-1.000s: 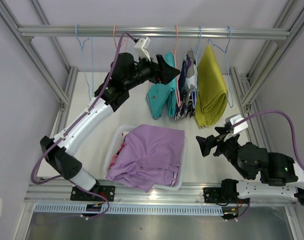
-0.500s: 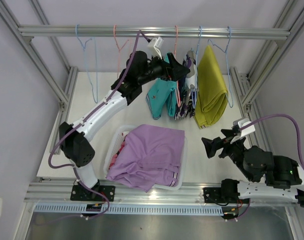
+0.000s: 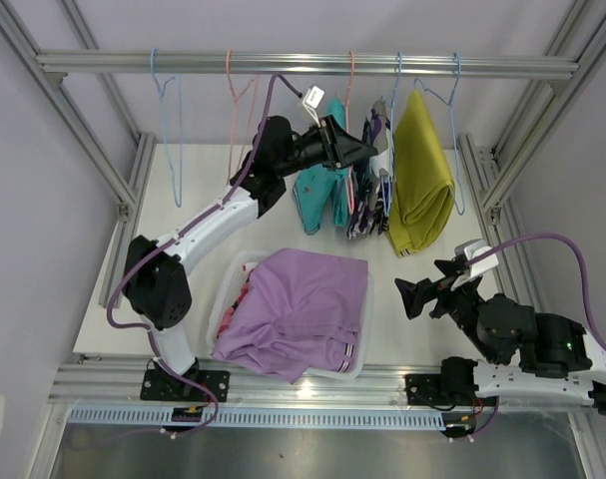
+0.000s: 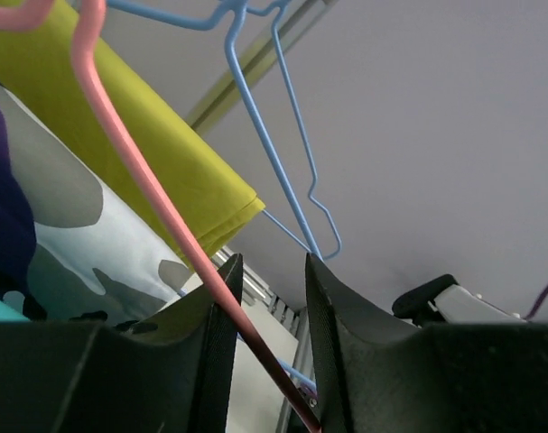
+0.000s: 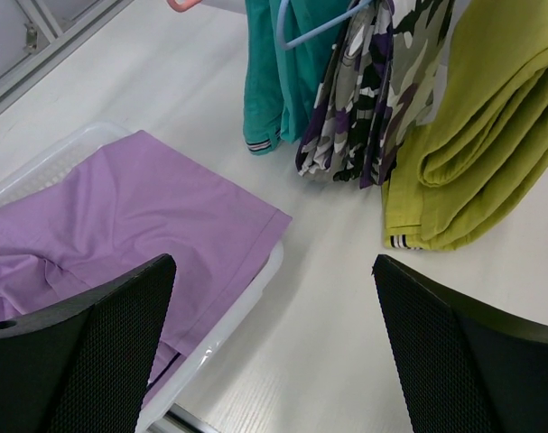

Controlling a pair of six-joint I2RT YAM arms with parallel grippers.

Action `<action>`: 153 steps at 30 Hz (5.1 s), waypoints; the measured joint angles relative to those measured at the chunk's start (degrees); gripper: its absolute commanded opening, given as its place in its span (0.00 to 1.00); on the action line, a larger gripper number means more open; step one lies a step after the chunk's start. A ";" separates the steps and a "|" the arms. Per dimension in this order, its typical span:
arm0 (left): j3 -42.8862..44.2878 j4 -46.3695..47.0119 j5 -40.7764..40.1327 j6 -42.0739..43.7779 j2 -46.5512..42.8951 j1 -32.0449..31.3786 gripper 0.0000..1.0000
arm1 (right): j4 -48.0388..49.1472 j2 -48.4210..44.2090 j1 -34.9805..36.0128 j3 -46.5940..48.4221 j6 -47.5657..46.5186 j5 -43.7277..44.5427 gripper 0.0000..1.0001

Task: Remove the trousers from the hanger
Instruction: Pick up the hanger from the clothesline, then remove the trousers from the hanger.

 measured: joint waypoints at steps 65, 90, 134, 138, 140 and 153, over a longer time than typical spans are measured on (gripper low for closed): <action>4.79 -38.51 -48.30 12.76 -25.35 -19.21 0.00 | 34.53 33.27 -1.29 11.98 -20.41 -0.48 0.97; 5.51 -40.26 -59.04 17.07 -25.83 -21.20 0.00 | 57.83 40.00 -15.06 4.74 -24.09 -10.64 0.94; -2.05 -40.06 -59.56 15.69 -29.03 -21.27 0.00 | 62.95 47.69 -24.22 6.16 -19.04 -21.94 0.87; -2.80 -40.09 -59.58 15.69 -29.03 -21.24 0.01 | 63.06 49.66 -24.37 7.32 -19.50 -22.43 0.79; -2.95 -40.09 -59.58 15.69 -29.03 -21.24 0.00 | 63.32 50.01 -24.37 7.54 -20.02 -22.53 0.71; -6.27 -37.55 -61.11 15.08 -29.38 -21.24 0.01 | 61.59 50.23 -25.20 8.09 -22.05 -23.87 0.00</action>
